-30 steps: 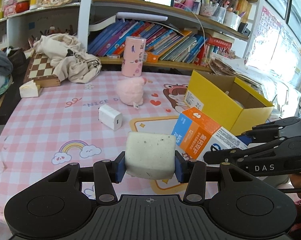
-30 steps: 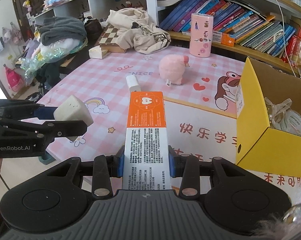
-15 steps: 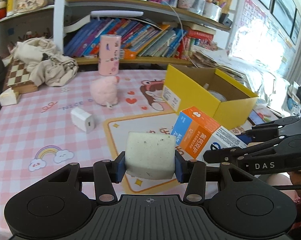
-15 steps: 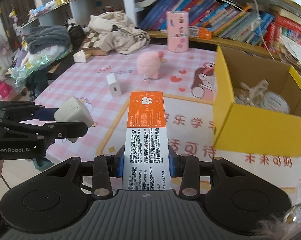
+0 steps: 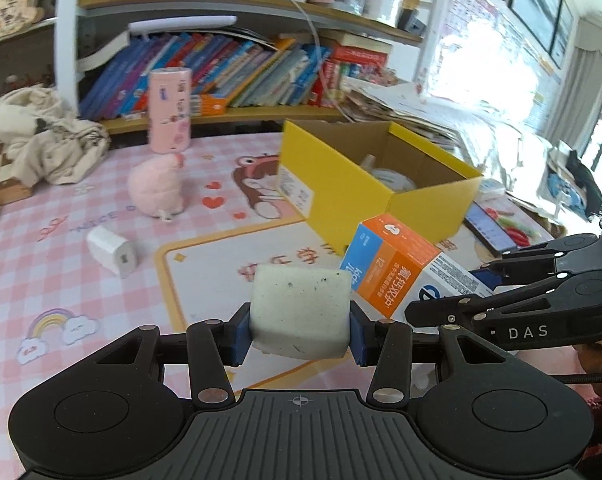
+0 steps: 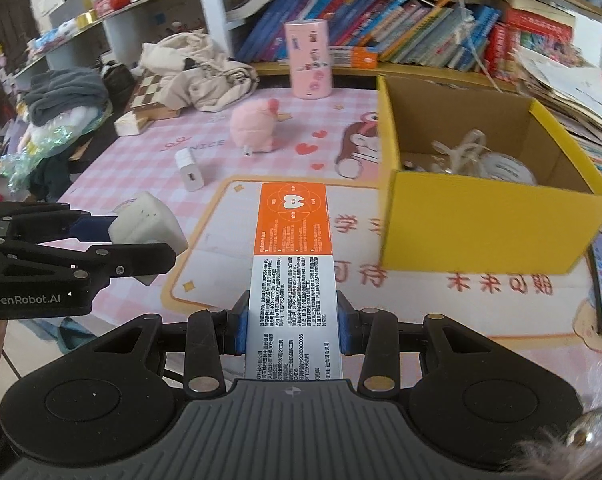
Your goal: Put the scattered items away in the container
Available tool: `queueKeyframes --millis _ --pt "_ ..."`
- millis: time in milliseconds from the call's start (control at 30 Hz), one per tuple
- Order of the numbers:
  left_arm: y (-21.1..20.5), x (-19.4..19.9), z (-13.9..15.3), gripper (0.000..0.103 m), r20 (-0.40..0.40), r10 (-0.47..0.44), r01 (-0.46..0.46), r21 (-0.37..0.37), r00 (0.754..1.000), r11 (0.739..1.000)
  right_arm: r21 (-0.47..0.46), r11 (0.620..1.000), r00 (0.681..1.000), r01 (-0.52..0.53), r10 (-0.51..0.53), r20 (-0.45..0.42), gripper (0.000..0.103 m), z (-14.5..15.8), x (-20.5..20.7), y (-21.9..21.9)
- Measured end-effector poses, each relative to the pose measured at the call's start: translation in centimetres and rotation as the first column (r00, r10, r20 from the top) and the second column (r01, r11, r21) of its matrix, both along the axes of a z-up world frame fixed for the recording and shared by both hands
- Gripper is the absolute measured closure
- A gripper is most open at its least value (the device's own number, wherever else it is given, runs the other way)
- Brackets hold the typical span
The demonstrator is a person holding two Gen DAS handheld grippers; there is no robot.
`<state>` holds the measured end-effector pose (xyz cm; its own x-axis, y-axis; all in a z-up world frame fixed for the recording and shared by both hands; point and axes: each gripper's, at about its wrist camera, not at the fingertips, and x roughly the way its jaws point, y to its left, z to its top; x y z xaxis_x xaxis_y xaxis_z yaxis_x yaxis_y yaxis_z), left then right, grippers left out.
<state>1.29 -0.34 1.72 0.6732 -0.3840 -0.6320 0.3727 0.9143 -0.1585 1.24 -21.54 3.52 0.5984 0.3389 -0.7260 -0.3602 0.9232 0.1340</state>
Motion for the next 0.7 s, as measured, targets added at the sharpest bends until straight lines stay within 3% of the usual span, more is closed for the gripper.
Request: queueKeyframes --millis 333,700 --pt "-3.4 0.7 0.0 0.058 0.002 -0.111 0.111 -0.007 0.994 0.994 -0.001 0.993 0.993 0.116 -0.116 0.000 0.066 0.1 -1.2 -3.6" --pt "-5.9 1.3 0.3 0.058 0.004 -0.166 0.166 -0.013 0.986 0.986 0.001 0.982 0.982 0.191 -0.191 0.002 0.066 0.4 -2.1 -6.1"
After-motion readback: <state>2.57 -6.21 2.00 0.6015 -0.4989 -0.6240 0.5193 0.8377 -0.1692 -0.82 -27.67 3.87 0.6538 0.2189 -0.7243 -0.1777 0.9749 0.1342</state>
